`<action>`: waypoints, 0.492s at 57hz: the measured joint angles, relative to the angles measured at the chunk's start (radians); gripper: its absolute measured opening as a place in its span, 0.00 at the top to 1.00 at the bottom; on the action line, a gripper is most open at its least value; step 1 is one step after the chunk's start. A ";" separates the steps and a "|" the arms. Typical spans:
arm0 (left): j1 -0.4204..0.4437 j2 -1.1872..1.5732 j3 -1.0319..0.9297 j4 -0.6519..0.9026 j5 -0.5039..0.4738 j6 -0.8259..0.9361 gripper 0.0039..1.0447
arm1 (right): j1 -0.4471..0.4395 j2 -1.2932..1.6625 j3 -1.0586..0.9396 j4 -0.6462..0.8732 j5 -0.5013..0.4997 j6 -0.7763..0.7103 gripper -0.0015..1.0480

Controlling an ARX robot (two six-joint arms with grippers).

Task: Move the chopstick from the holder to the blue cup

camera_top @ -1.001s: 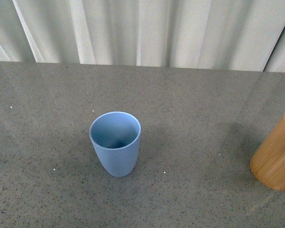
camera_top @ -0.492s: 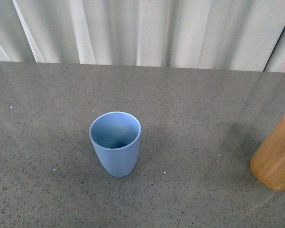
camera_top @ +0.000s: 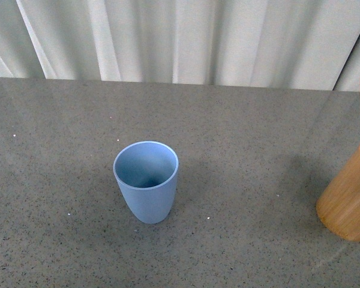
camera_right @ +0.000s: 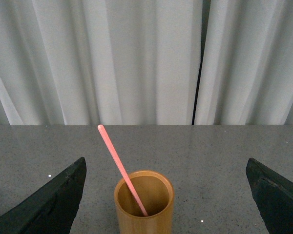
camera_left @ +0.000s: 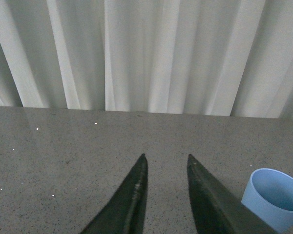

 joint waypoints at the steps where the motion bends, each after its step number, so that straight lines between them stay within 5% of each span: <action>1: 0.000 0.000 0.000 0.000 0.000 0.000 0.70 | 0.000 0.000 0.000 0.000 0.000 0.000 0.10; 6: 0.000 0.000 0.000 0.000 0.000 0.000 0.56 | 0.000 0.001 0.000 -0.002 -0.003 -0.001 0.10; 11: 0.000 0.000 0.000 0.000 0.000 0.000 0.41 | -0.055 0.129 0.070 -0.174 -0.158 -0.089 0.10; 15: 0.000 0.000 0.000 0.000 0.002 0.000 0.30 | -0.095 0.253 0.085 -0.161 -0.229 -0.156 0.10; 23: 0.000 0.000 0.000 0.000 0.002 0.001 0.05 | -0.167 0.612 0.112 0.150 -0.318 -0.290 0.10; 28: 0.000 0.000 0.000 0.000 0.002 0.000 0.07 | -0.173 0.826 0.120 0.359 -0.332 -0.324 0.10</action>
